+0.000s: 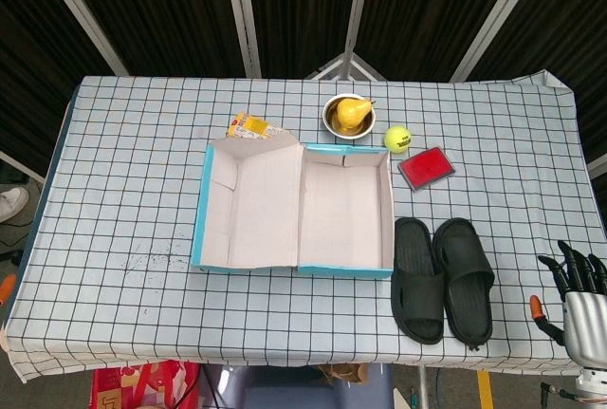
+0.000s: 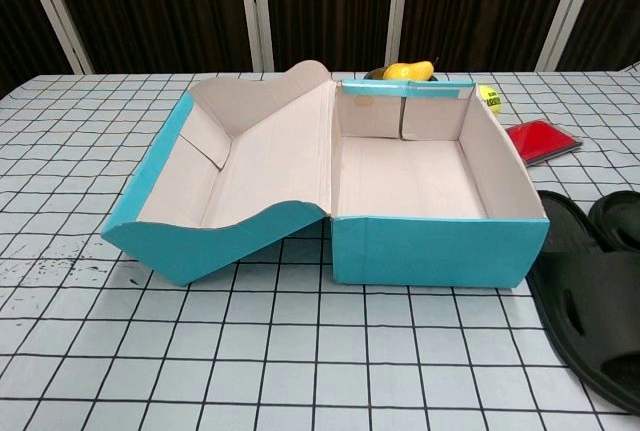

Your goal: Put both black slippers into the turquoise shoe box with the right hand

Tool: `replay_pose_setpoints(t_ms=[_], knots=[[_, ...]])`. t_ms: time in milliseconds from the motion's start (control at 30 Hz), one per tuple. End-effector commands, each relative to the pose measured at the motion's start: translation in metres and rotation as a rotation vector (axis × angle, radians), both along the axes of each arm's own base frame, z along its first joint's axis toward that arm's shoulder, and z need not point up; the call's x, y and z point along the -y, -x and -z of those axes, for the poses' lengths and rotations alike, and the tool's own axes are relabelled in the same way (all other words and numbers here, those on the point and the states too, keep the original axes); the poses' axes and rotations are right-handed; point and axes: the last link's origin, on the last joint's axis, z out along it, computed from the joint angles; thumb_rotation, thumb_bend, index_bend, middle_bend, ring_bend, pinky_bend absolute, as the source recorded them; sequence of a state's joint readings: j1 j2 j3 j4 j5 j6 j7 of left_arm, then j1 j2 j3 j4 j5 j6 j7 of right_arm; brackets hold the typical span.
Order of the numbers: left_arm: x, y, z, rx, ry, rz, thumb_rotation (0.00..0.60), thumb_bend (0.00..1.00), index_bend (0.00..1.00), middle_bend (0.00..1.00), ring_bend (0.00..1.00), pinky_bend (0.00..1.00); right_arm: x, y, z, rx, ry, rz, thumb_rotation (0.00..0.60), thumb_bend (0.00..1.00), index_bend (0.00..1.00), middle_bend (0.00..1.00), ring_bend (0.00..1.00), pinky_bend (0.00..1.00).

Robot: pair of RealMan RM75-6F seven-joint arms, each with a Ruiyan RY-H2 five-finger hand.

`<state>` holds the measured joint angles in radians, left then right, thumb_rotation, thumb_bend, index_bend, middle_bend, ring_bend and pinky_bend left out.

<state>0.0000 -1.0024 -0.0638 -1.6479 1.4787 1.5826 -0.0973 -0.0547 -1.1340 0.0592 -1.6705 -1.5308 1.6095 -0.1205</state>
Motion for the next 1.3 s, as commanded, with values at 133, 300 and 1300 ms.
replay_pose_setpoints(t_ms=[133,300,1300], knots=[[0.003,-0.002,0.000,-0.003,0.000,0.008,0.600,0.38,0.03,0.00,0.00,0.07,-0.001,-0.002,0.000,0.005,-0.001,0.001,0.600,0.41,0.24,0.08,0.10,0.07],[0.002,-0.004,0.002,-0.001,0.002,0.014,0.600,0.38,0.03,0.00,0.00,0.07,-0.002,-0.005,0.002,0.020,0.004,0.001,0.600,0.41,0.24,0.08,0.10,0.05],[0.006,0.004,-0.011,0.038,-0.017,0.006,0.600,0.38,0.03,0.00,0.00,0.07,-0.017,-0.087,0.073,-0.001,-0.219,-0.130,0.600,0.36,0.22,0.08,0.10,0.05]])
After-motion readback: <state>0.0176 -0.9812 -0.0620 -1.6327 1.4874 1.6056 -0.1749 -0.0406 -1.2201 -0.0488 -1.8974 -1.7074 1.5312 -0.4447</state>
